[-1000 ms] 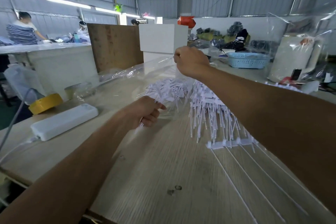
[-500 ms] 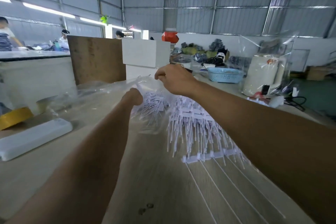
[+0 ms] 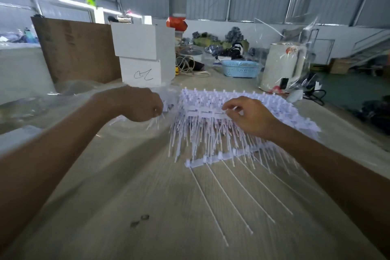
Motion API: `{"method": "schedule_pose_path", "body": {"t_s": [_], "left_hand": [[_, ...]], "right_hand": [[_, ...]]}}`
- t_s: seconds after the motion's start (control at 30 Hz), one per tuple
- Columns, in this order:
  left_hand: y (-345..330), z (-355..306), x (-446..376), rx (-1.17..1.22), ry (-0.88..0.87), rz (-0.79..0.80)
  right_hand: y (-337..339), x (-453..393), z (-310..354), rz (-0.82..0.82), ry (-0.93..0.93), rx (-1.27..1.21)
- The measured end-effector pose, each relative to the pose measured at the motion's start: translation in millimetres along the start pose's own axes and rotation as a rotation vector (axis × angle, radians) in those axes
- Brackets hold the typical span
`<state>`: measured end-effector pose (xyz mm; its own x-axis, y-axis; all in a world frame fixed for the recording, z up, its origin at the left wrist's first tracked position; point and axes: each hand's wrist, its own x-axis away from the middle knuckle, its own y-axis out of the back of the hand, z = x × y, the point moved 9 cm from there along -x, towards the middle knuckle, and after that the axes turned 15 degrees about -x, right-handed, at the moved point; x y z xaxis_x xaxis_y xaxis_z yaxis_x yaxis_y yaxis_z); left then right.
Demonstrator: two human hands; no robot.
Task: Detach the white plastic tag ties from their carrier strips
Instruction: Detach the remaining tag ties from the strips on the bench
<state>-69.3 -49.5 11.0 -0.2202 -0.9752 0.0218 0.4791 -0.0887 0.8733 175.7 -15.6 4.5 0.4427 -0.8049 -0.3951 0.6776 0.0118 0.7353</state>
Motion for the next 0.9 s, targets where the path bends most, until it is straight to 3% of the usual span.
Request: {"method": "schedule_pose_path", "body": {"t_s": [0.17,0.27,0.33,0.4,0.5,0.63,0.77,0.9], "left_hand": [[67.0,-44.4,-8.7,0.332,0.032,-0.404],[53.3,-82.6,-46.3,0.309,0.061,-0.348],[33.3,-98.9,-66.0,0.229,0.071,-0.211],[24.9,-104.2,-72.8,0.198,0.092,-0.186],[35.4,-101.3,-69.8,0.207,0.105,-0.326],[59.3,-83.1,-60.2,0.39,0.121,-0.49],[94.0,-68.7,-47.6,0.412,0.134,-0.676],[118.8,-55.1,-35.7,0.548,0.135,-0.767]], "right_hand": [[1.4,6.8,-35.9,0.019,-0.116,0.119],[-14.0,16.2,-45.0,0.072,-0.16,0.157],[-10.7,19.1,-45.8,0.0,-0.14,0.174],[-2.2,21.0,-43.6,-0.075,-0.118,0.184],[11.0,23.1,-36.5,-0.151,-0.078,0.217],[31.7,22.4,-24.2,-0.231,-0.018,0.21],[58.5,20.6,-15.6,-0.333,0.034,0.043],[84.1,18.1,-17.6,-0.354,-0.025,0.119]]}}
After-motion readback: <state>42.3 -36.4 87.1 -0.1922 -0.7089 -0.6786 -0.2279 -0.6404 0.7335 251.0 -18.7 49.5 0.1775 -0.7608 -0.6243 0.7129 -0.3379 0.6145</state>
